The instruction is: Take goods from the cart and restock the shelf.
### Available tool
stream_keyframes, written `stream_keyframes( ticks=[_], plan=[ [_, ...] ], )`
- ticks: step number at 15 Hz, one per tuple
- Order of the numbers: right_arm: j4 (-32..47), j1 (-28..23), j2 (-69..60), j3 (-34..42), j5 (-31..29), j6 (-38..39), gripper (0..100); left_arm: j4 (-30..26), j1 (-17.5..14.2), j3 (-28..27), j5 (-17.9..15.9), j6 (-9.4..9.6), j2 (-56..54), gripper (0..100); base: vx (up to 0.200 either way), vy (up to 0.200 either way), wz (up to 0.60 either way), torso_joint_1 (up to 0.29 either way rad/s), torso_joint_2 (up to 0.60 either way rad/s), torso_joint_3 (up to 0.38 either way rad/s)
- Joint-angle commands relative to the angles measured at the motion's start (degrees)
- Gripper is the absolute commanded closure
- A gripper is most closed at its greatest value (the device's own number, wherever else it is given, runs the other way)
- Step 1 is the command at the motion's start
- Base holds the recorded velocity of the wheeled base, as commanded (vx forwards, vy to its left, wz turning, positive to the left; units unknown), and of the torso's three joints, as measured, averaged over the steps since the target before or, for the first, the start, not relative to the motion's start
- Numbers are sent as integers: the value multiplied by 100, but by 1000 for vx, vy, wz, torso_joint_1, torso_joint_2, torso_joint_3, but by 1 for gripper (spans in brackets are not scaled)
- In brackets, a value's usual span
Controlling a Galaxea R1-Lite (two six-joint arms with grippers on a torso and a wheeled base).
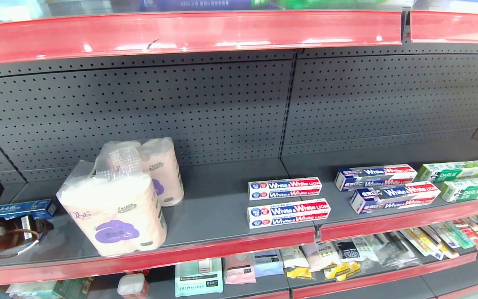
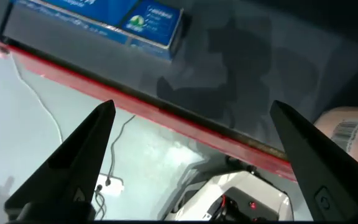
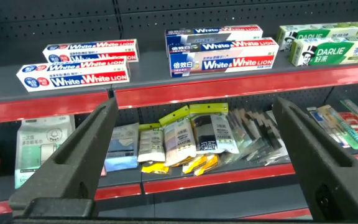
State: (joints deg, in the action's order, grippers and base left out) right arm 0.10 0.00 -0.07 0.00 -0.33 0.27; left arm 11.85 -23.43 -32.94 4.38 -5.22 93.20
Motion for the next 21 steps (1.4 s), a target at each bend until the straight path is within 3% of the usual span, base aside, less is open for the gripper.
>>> stream_keyframes(
  ticks=[1, 6, 10, 21],
  plan=[
    [-1, 0, 16, 0, -2, 0, 0, 46, 58, -90, -69, -6, 296, 0, 0, 0, 0, 0, 0, 0],
    [-1, 0, 7, 0, -2, 0, 0, 81, 84, -107, -350, 12, 524, 0, 0, 0, 0, 0, 0, 0],
    [-1, 0, 16, 0, -2, 0, 0, 89, 137, -204, -394, 232, 665, 0, 0, 0, 0, 0, 0, 0],
    [-1, 0, 16, 0, -2, 0, 0, 309, 638, -283, -394, 223, 972, 0, 0, 0, 0, 0, 0, 0]
  ],
)
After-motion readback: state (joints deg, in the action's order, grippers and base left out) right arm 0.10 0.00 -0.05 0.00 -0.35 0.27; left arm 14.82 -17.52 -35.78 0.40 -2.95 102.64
